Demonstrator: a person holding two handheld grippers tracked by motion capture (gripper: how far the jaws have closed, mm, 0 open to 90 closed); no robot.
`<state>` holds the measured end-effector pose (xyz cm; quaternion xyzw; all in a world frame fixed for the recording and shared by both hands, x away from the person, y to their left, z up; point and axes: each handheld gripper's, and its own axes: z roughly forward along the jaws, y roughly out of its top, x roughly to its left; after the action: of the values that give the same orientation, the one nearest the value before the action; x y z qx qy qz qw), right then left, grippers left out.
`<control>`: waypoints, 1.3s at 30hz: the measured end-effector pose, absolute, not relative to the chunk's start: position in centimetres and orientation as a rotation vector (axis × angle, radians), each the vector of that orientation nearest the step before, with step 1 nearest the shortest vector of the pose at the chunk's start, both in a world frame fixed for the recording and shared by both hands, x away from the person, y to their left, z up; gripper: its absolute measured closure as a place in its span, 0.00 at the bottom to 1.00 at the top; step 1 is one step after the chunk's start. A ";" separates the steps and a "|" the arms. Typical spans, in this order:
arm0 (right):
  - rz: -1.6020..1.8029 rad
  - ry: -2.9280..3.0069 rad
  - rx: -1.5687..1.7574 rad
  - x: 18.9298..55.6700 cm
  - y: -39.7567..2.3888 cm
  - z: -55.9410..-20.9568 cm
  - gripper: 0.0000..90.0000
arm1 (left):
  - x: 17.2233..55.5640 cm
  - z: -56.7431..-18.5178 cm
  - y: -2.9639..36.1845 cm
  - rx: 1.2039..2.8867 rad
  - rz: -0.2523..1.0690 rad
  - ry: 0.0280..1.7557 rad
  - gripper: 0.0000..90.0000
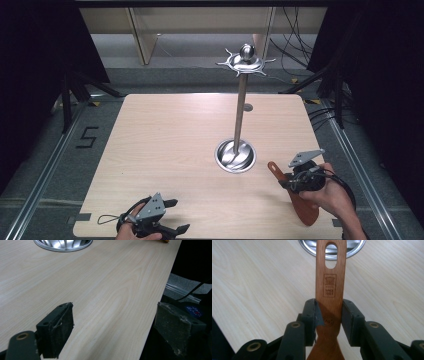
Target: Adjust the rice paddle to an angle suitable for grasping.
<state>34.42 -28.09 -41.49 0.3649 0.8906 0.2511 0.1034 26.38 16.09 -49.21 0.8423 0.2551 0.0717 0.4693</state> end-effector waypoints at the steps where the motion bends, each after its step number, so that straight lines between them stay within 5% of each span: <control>1: 0.741 2.627 1.077 34.4 -28.1 -41.5 0.75 | 26.4 -49.2 16.1 2.065 0.176 0.625 0.16; 39: 1.332 2.245 0.945 34.4 -28.3 -32.4 0.75 | 26.3 -49.4 16.0 2.045 0.146 0.670 0.16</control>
<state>34.44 -28.26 -32.41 0.3347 0.7951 0.4720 0.1816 26.28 15.96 -49.39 0.8354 0.2739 0.0598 0.4728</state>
